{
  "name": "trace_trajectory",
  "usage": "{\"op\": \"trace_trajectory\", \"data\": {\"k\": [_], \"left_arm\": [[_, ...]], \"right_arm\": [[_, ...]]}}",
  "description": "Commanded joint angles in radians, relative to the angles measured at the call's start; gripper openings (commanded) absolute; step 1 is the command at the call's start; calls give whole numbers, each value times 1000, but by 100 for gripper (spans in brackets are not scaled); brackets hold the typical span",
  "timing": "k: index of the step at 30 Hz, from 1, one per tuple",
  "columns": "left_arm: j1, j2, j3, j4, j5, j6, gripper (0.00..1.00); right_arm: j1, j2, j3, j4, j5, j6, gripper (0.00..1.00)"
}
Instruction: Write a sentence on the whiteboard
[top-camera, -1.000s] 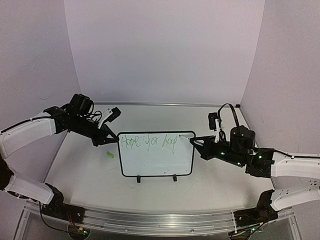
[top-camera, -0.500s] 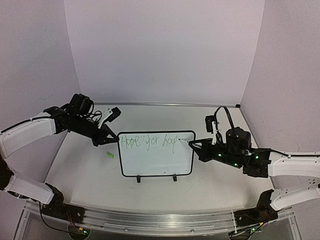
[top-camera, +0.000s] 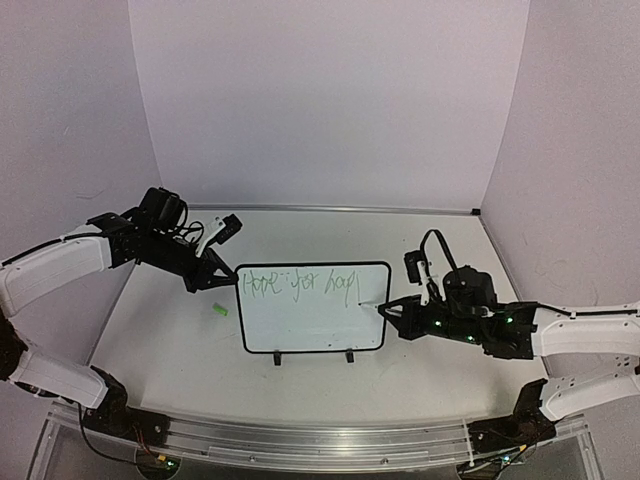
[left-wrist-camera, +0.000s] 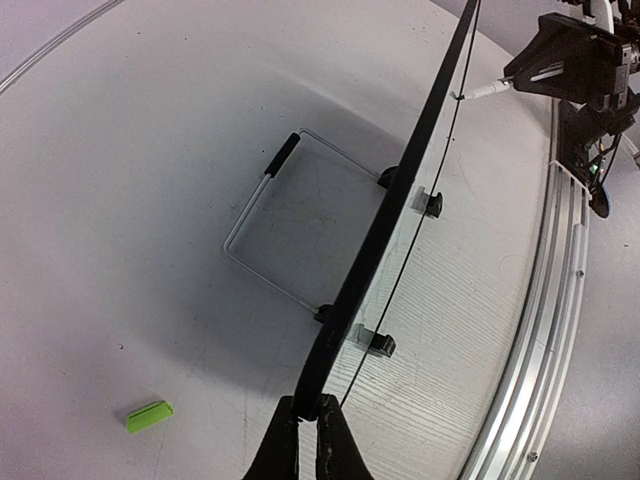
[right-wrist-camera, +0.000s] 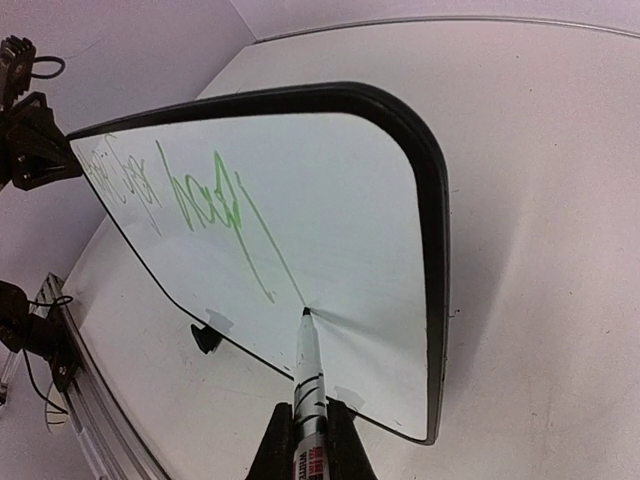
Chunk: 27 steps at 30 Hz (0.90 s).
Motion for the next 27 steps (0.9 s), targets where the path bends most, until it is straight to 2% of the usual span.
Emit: {"op": "trace_trajectory", "data": {"k": [1, 7, 27], "left_arm": [[-8, 1, 16, -17, -37, 24, 0], [-8, -2, 17, -17, -37, 24, 0], [-9, -1, 14, -18, -39, 24, 0]], "right_arm": [[-1, -48, 9, -3, 0, -2, 0], [-2, -113, 25, 41, 14, -19, 0], [-2, -11, 97, 97, 89, -79, 0]]}}
